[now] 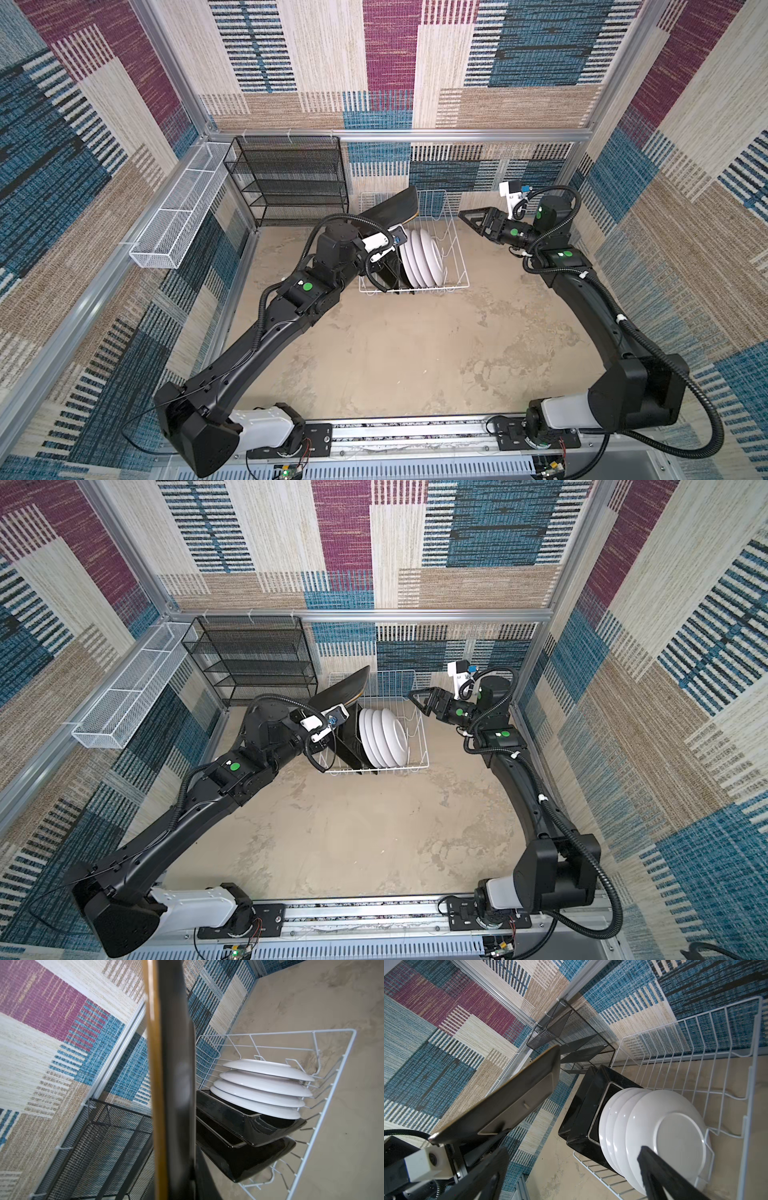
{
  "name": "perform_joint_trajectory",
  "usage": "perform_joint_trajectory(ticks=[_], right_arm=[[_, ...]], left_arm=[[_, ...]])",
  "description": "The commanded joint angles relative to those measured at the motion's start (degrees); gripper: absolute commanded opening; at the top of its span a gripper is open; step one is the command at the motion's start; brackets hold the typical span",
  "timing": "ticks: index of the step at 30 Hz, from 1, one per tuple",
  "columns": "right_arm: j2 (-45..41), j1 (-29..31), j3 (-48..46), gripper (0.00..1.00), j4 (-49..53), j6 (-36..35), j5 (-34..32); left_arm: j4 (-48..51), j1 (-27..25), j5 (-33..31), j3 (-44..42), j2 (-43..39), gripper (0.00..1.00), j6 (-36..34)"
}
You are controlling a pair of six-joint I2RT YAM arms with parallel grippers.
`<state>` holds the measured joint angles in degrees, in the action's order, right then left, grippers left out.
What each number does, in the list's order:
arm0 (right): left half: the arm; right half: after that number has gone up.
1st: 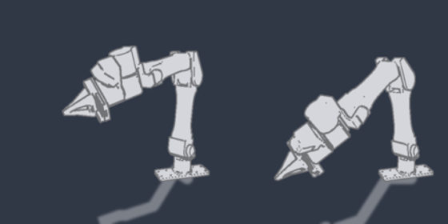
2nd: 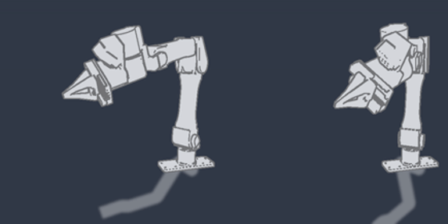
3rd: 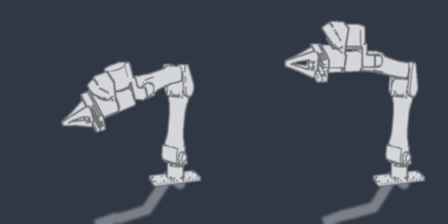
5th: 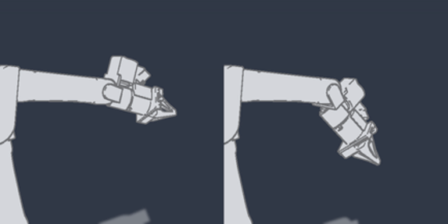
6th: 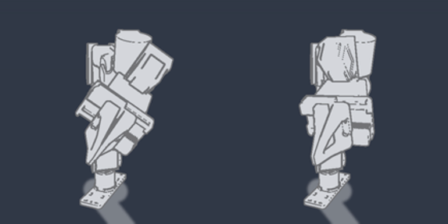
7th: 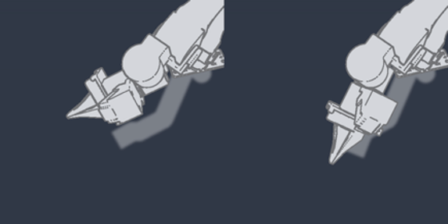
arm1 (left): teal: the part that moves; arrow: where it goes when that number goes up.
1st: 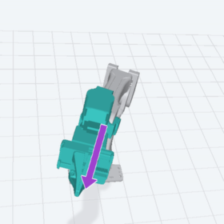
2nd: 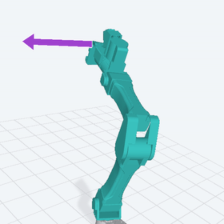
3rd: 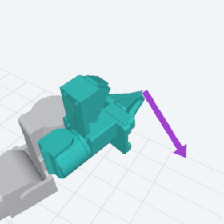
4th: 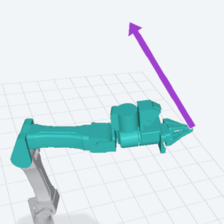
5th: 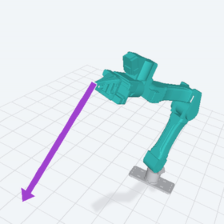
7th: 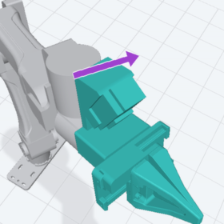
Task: Unload the plates from the dish rack
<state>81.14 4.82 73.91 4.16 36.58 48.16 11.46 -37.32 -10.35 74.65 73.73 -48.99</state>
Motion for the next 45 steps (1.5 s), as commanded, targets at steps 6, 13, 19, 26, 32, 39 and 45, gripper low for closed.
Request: perform_joint_trajectory(ticks=[6, 13, 19, 26, 32, 39, 45], right_arm=[[1.0, 1.5, 0.1, 0.98, -0.3, 5.0, 2.6], [2.4, 2.2, 1.1, 0.96, 1.3, 5.0, 2.4], [4.6, 3.8, 1.3, 0.91, 1.1, 6.9, 2.3], [5.9, 5.0, 2.2, 0.85, 1.3, 7.0, 2.0], [8.8, 6.5, 4.6, 0.68, 3.5, 6.9, 2.7], [11.4, 8.0, 7.6, 0.66, 7.0, 6.1, 3.2], [13.2, 8.7, 9.0, 0.57, 7.4, 6.8, 4.5]], left_arm=[[-20.5, -3.7, -6.3, -4.3, 1.8, 0.0, -19.5], [-29.2, -5.5, -6.0, -7.8, 2.9, 0.0, -25.3], [-29.4, -6.3, -6.3, -8.5, 4.0, 0.0, -28.3], [-30.4, -7.5, -7.2, -9.7, 4.8, 0.0, -29.7], [-32.0, -7.9, -6.6, -10.7, 5.1, 0.0, -30.0], [-34.7, -7.9, -6.0, -11.0, 6.8, 0.0, -31.3], [-36.2, -8.1, -6.6, -11.2, 7.7, 0.0, -31.3]])
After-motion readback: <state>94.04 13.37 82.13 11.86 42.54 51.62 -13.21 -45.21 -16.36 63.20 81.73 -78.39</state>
